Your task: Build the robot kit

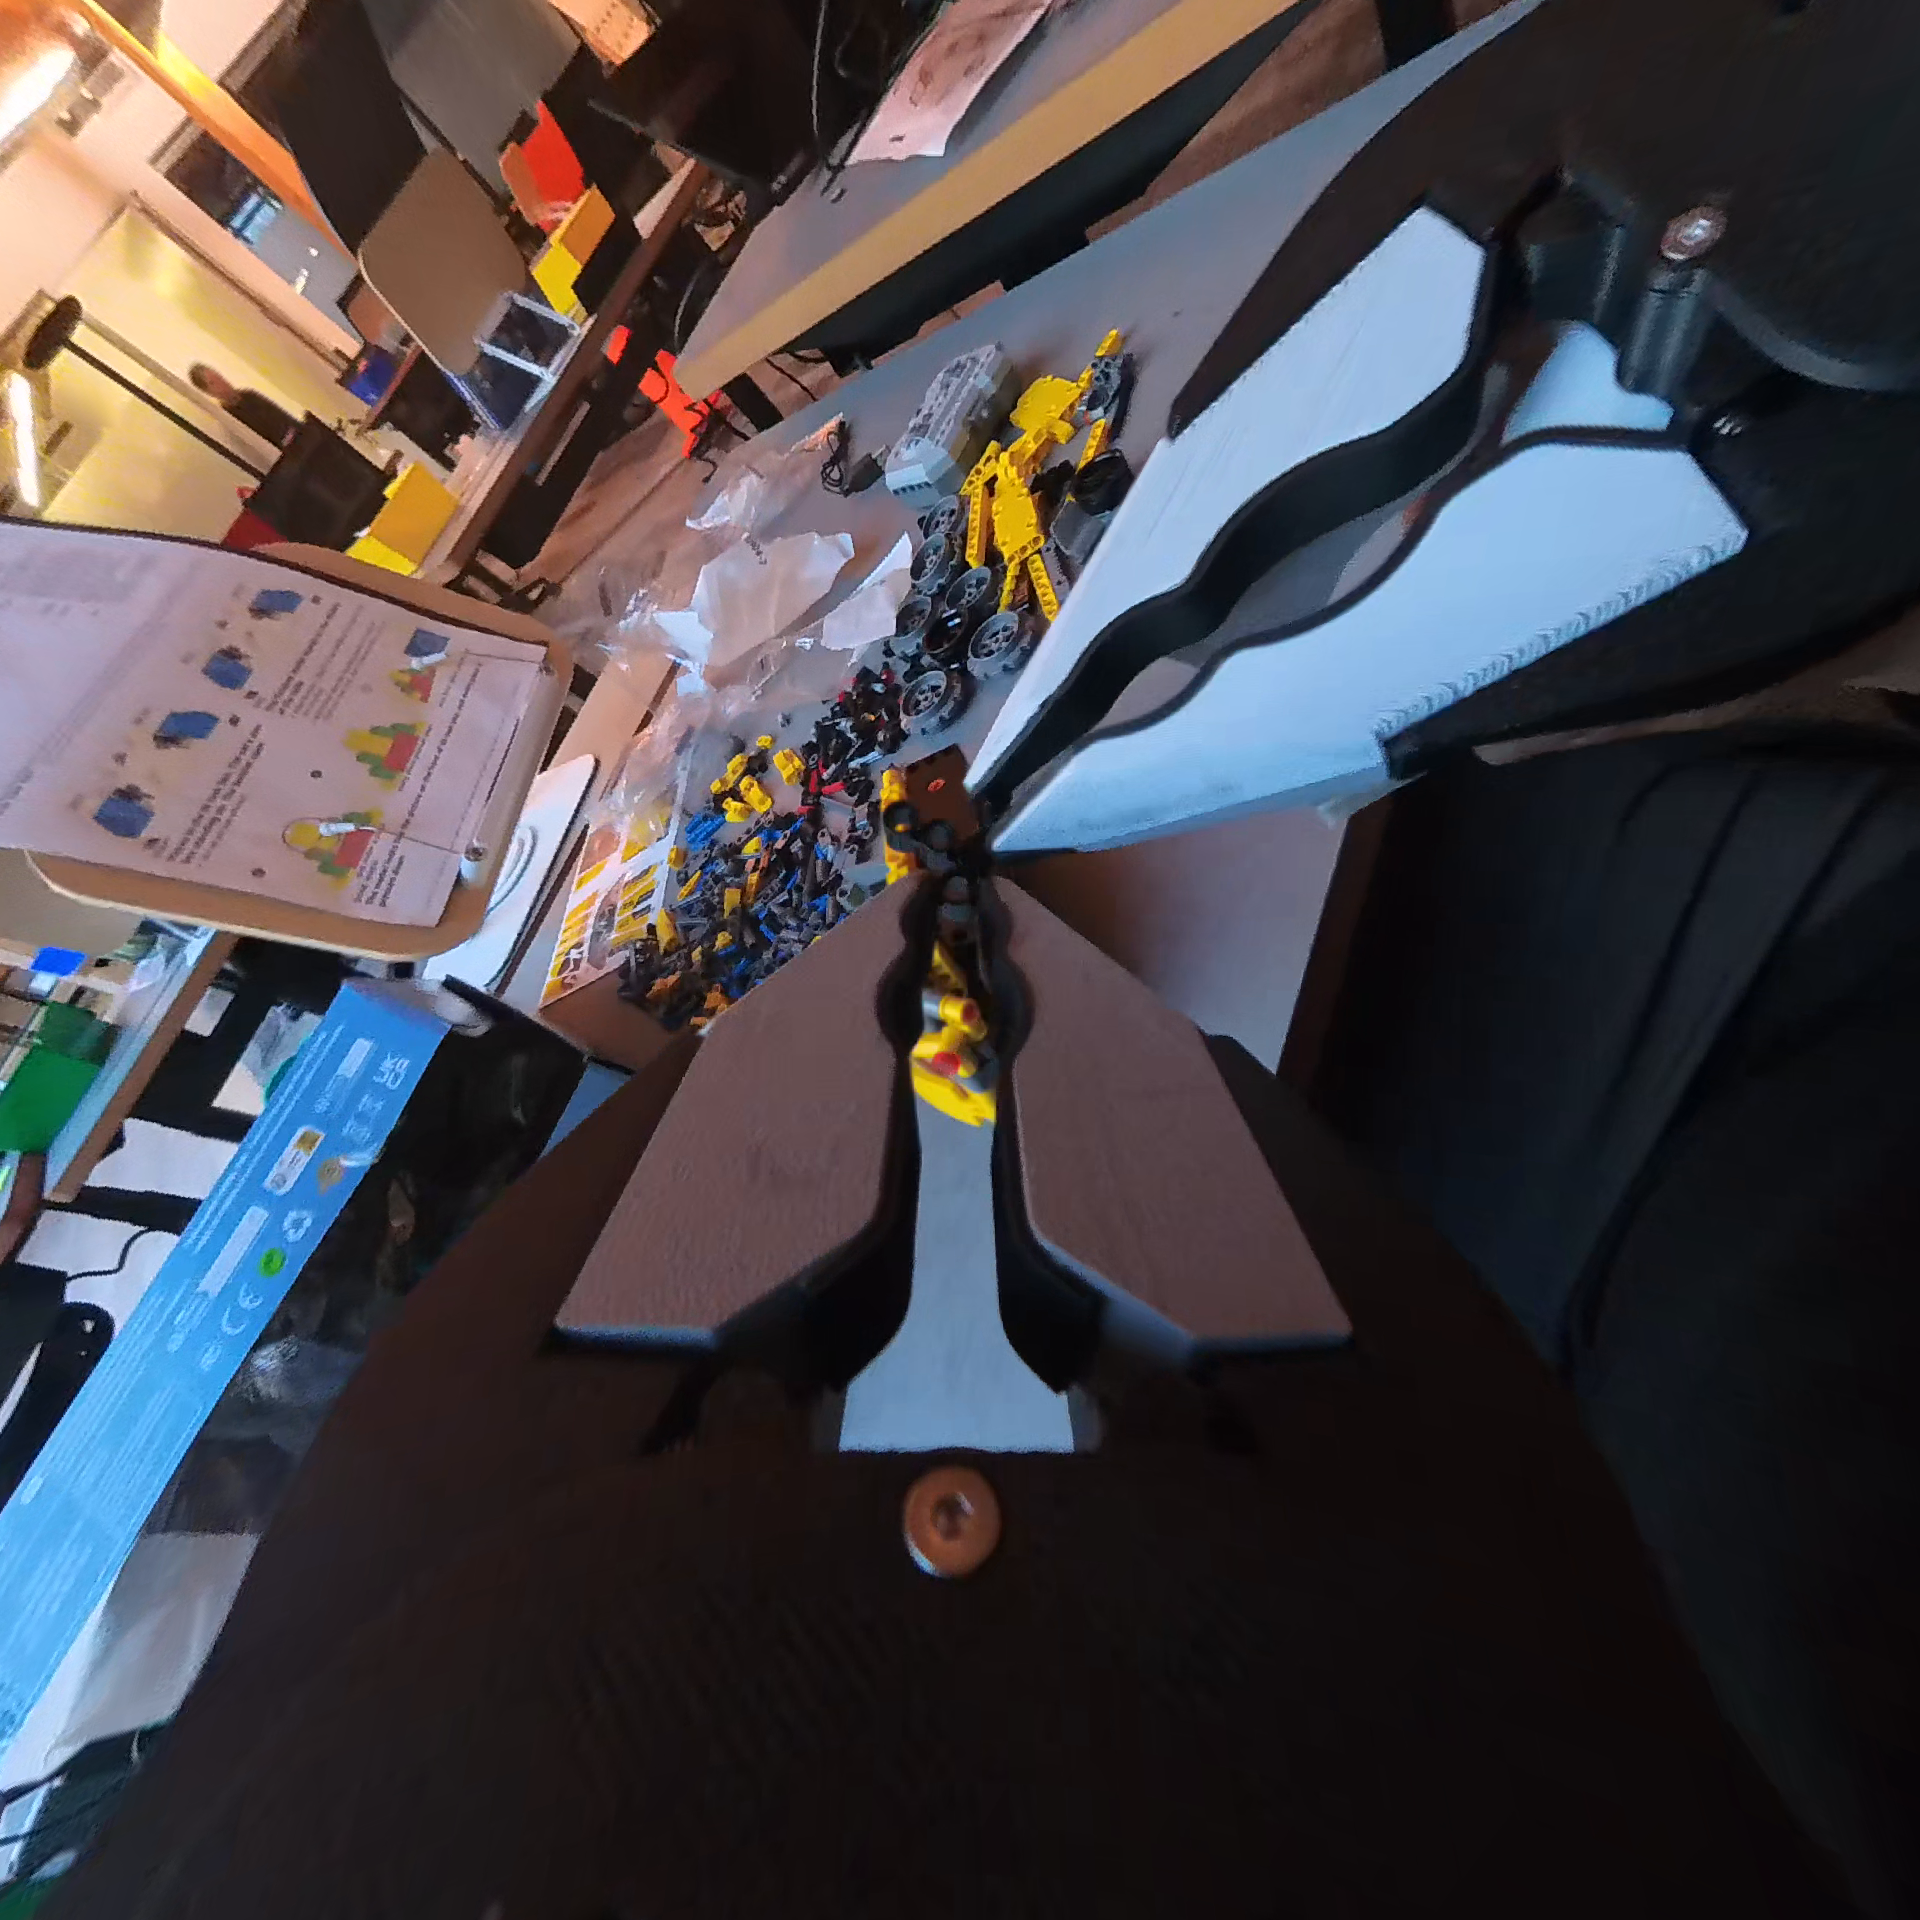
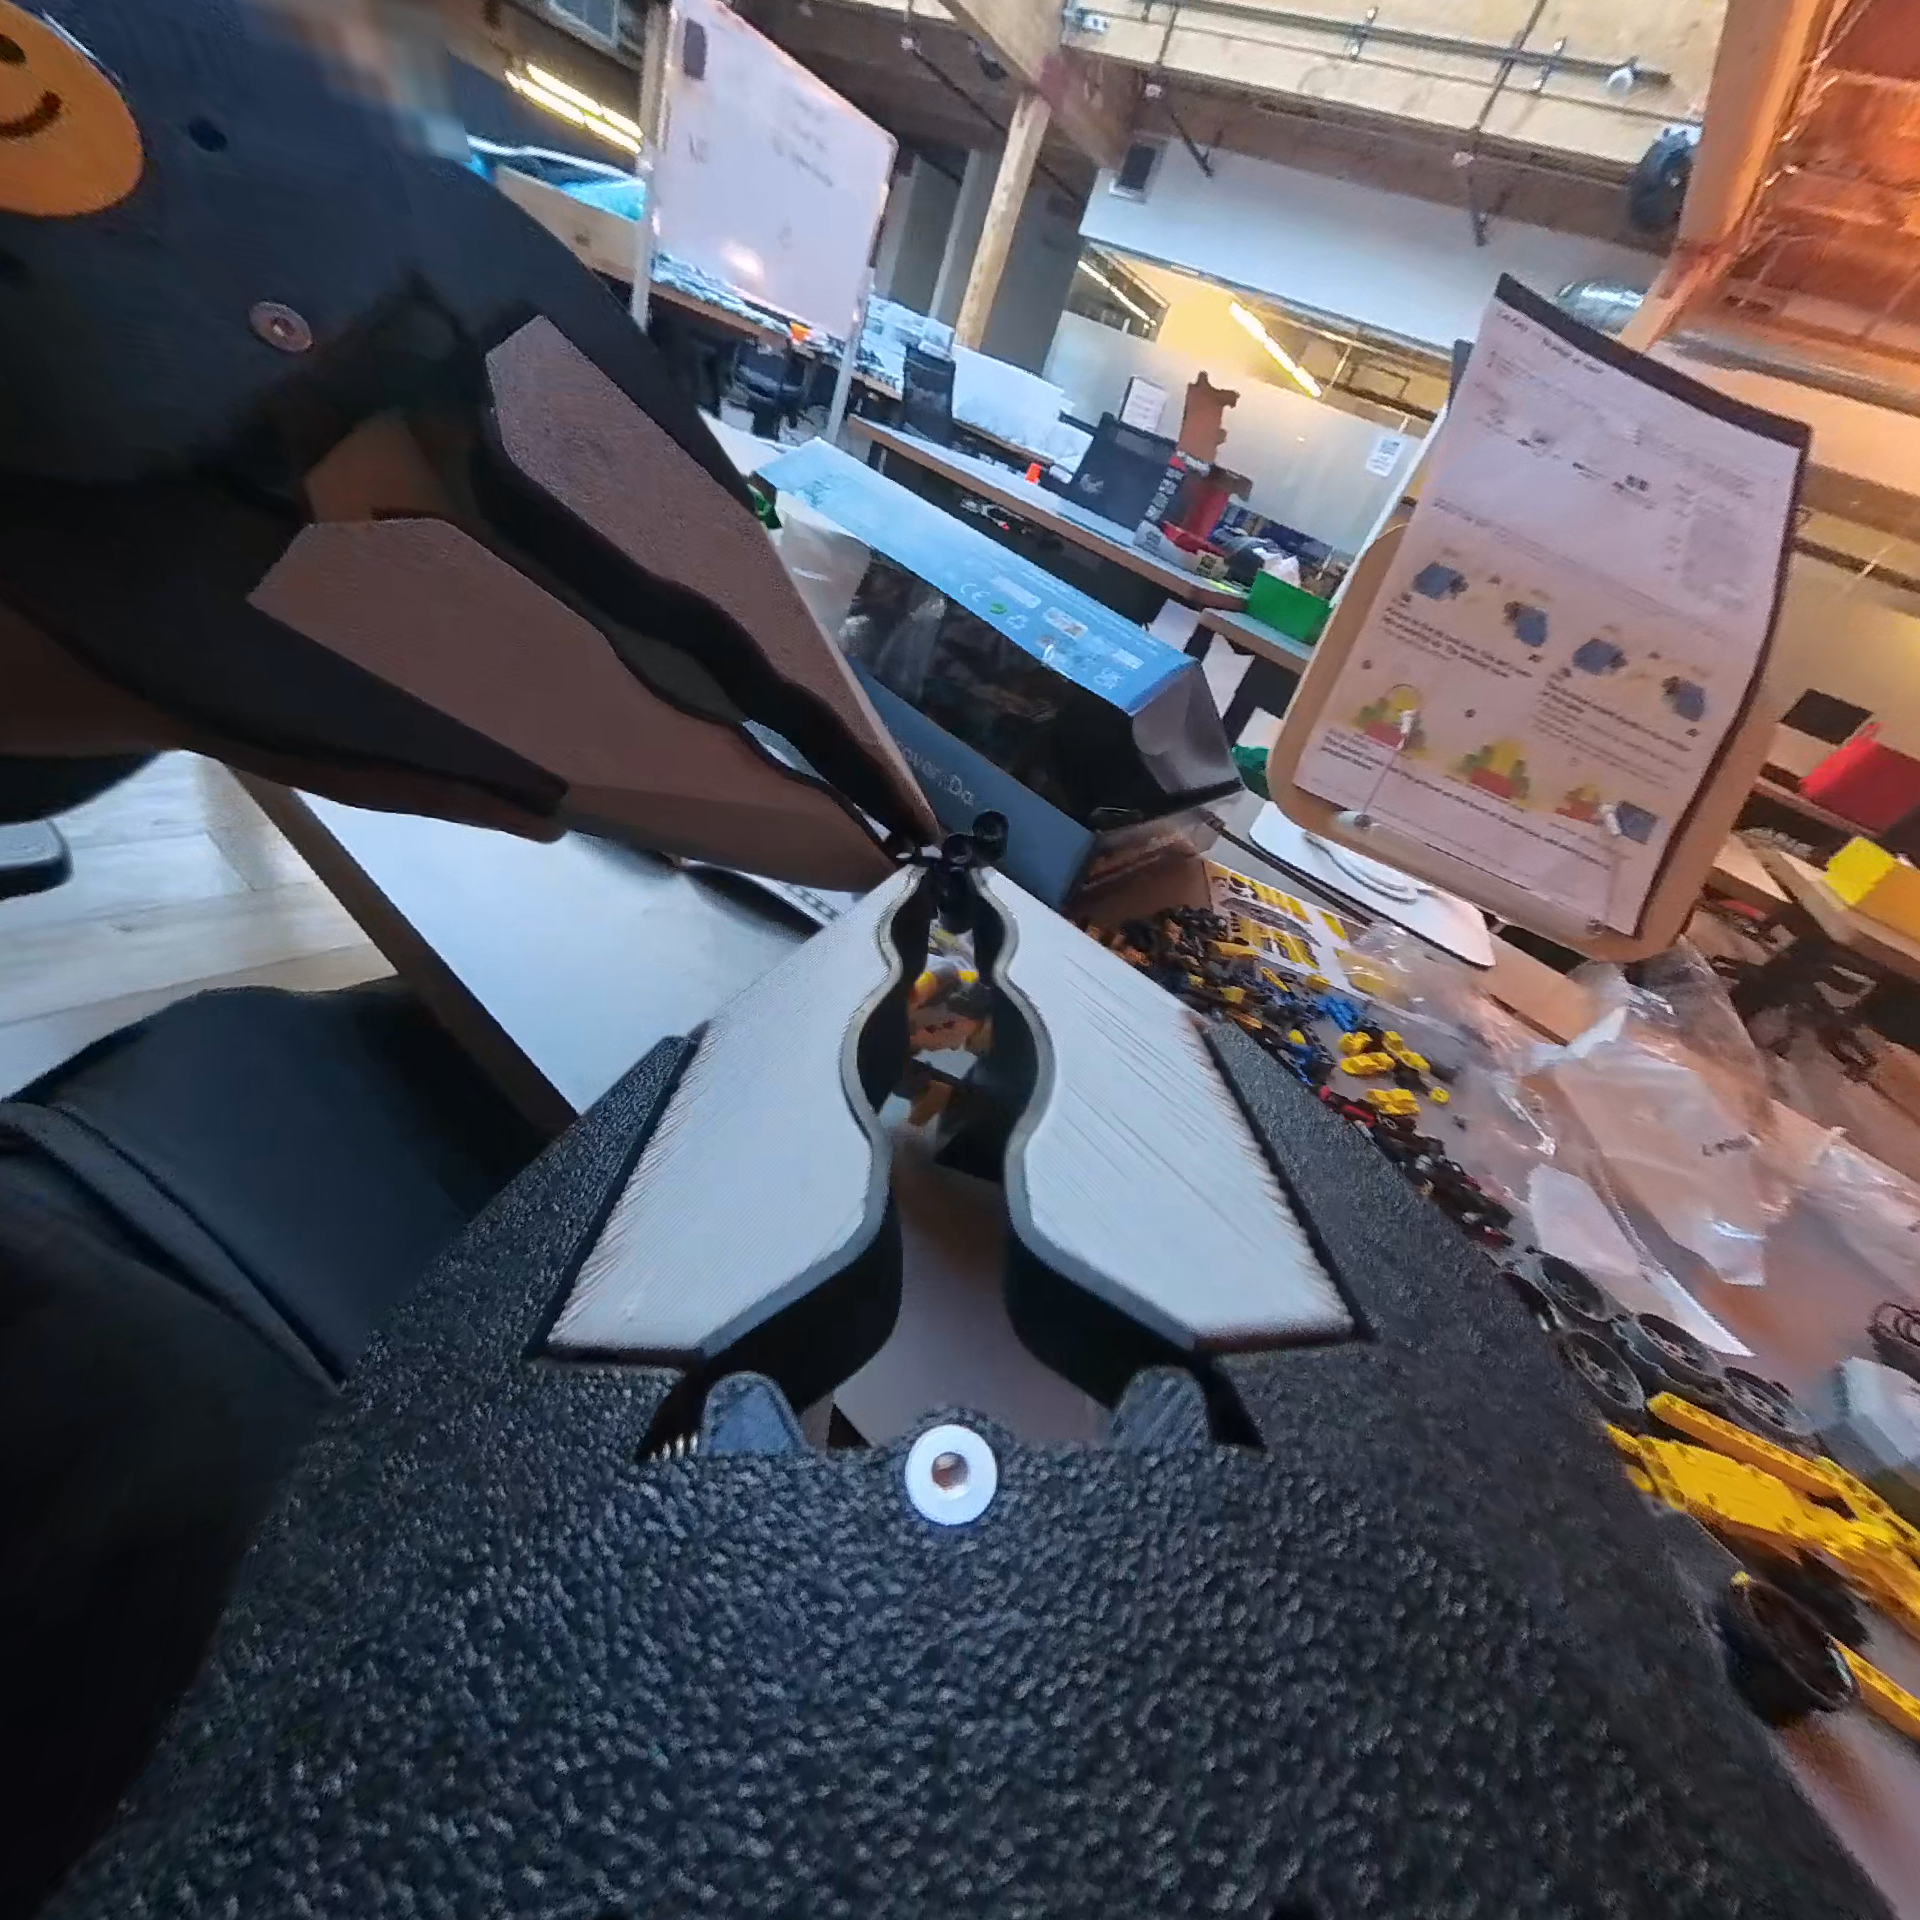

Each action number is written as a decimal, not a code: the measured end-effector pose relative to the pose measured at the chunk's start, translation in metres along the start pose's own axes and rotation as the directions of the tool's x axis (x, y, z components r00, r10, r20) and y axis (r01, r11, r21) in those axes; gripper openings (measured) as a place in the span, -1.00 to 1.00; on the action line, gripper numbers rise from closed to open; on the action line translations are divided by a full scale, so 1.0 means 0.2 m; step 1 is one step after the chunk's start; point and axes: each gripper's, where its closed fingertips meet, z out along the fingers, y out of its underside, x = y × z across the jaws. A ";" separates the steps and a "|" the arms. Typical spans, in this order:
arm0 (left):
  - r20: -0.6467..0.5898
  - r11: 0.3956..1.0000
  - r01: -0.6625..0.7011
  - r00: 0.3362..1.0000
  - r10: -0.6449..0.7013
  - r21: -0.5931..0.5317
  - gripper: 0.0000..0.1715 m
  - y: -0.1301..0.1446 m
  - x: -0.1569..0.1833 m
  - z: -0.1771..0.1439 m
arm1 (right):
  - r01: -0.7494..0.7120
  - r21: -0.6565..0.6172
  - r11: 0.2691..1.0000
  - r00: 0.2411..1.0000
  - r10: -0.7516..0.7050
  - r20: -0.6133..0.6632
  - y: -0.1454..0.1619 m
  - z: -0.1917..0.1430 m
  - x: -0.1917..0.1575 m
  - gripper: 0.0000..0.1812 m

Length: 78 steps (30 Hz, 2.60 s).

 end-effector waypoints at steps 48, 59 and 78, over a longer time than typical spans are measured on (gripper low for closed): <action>-0.107 0.947 0.313 0.947 -0.304 0.074 -0.76 0.12 -0.07 0.33 | -0.476 -0.239 0.847 0.405 0.452 0.795 0.25 0.16 0.19 -0.95; 0.073 0.992 0.097 0.992 -0.102 0.076 -0.96 0.12 -0.08 0.31 | -0.449 -0.290 0.845 0.516 0.510 0.688 0.27 0.18 0.19 -0.87; 0.116 0.992 0.069 0.990 -0.081 0.105 -0.95 0.11 -0.11 0.35 | -0.587 -0.377 0.717 0.487 0.684 0.542 0.26 0.23 0.26 -0.78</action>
